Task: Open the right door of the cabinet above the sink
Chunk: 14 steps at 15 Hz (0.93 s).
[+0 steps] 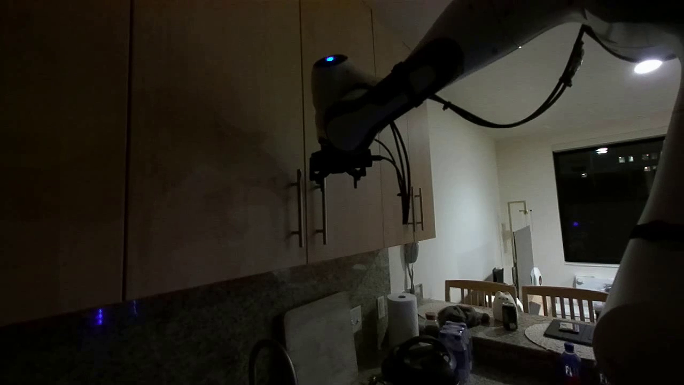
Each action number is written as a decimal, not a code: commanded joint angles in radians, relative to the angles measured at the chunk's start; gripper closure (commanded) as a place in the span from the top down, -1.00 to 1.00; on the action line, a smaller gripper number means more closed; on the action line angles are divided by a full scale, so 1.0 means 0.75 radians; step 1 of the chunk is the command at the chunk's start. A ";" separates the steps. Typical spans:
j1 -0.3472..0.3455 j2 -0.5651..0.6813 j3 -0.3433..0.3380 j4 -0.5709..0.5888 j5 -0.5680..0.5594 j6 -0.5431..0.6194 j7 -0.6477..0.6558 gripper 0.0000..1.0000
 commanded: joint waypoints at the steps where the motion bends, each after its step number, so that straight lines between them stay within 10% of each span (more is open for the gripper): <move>1: 0.016 0.073 -0.001 0.060 -0.145 -0.019 0.119 1.00; 14: 0.091 0.171 -0.078 0.084 -0.208 -0.017 0.151 1.00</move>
